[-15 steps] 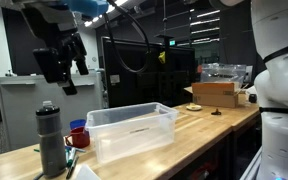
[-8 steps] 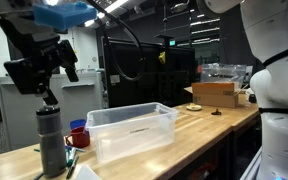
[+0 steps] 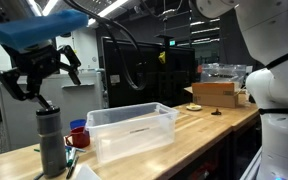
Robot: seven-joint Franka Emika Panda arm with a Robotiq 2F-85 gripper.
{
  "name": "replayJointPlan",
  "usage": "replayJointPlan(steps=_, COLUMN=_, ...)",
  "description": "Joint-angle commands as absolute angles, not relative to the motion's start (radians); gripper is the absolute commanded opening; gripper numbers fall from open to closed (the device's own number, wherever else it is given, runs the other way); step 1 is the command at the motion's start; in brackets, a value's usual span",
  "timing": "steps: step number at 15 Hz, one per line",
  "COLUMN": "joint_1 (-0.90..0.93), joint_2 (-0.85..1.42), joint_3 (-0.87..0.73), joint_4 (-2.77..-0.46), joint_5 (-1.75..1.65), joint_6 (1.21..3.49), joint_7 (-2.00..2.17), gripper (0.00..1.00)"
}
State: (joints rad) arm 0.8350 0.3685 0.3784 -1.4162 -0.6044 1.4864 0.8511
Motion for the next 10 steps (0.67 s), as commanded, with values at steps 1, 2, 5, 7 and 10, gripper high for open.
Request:
replayJointPlan(steps=1, joint_1=0.903, joint_2=0.426, joint_3=0.317, joint_4=-1.331, joint_5=-0.59, joint_6=1.434, joint_7=0.949, gripper=1.0)
replayJointPlan(steps=2, joint_1=0.915, joint_2=0.435, joint_3=0.306, joint_4=-1.322, joint_5=-0.589, joint_6=1.433, joint_7=0.963, gripper=1.0)
replayJointPlan(steps=5, joint_1=0.939, joint_2=0.458, joint_3=0.283, joint_4=-1.293, joint_5=-0.573, joint_6=1.466, joint_7=0.989, gripper=1.0)
replayJointPlan(steps=7, joint_1=0.952, joint_2=0.469, joint_3=0.273, joint_4=-1.273, joint_5=-0.553, joint_6=1.496, joint_7=0.992, gripper=1.0)
replayJointPlan(steps=10, joint_1=0.965, joint_2=0.469, joint_3=0.258, joint_4=-1.264, joint_5=-0.517, joint_6=1.562, joint_7=0.994, gripper=1.0)
